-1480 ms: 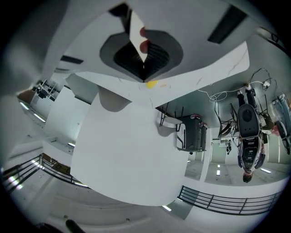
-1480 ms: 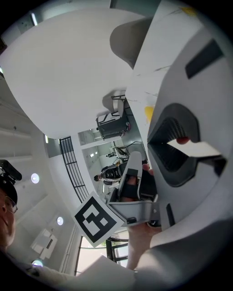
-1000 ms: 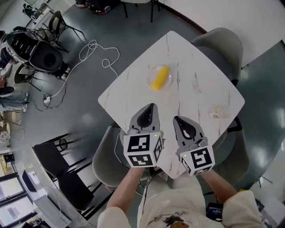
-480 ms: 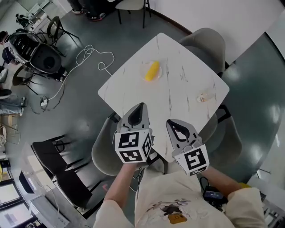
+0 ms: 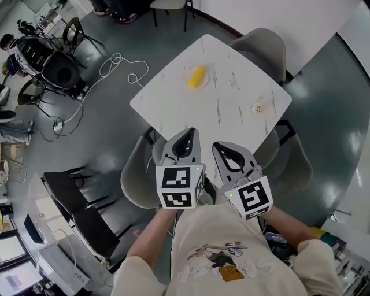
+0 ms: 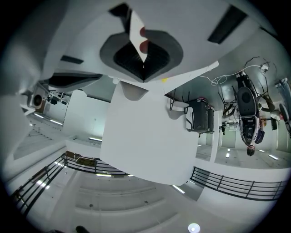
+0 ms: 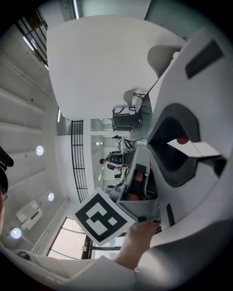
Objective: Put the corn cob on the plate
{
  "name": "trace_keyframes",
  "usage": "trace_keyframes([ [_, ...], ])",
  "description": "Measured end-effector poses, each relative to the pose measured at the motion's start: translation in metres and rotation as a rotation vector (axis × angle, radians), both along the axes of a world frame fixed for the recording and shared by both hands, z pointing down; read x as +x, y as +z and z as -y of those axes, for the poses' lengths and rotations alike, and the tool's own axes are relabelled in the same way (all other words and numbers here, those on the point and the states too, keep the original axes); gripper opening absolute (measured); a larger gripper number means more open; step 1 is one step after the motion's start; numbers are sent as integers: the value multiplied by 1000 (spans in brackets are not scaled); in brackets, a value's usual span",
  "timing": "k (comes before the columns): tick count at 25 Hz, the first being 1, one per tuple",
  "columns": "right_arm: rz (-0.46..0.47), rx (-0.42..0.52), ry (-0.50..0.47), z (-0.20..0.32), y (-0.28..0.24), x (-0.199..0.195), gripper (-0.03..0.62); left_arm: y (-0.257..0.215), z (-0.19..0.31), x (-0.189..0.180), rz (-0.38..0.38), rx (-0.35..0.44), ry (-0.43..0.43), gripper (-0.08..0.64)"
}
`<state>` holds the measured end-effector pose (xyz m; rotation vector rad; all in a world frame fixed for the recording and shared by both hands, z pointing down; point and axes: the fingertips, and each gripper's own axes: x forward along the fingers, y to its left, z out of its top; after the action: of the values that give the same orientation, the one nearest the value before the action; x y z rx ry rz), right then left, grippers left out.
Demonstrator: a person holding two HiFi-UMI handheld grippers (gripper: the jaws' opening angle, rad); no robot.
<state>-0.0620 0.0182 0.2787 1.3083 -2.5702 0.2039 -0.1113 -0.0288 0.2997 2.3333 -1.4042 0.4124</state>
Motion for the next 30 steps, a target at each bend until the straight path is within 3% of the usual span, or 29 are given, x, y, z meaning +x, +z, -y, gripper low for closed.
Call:
trace_keyframes([
  [6, 16, 39, 35, -19, -22, 1, 5, -19, -34, -9, -50, 40, -35, 9],
  [12, -22, 42, 10, -38, -42, -8, 5, -38, -59, -20, -67, 63, -44, 9],
  [18, 11, 47, 1, -53, -66, -17, 5, -52, -79, -36, -100, 91, -68, 9],
  [30, 18, 35, 78, -73, -61, 1, 5, -65, -116, -47, -142, 126, -70, 8],
])
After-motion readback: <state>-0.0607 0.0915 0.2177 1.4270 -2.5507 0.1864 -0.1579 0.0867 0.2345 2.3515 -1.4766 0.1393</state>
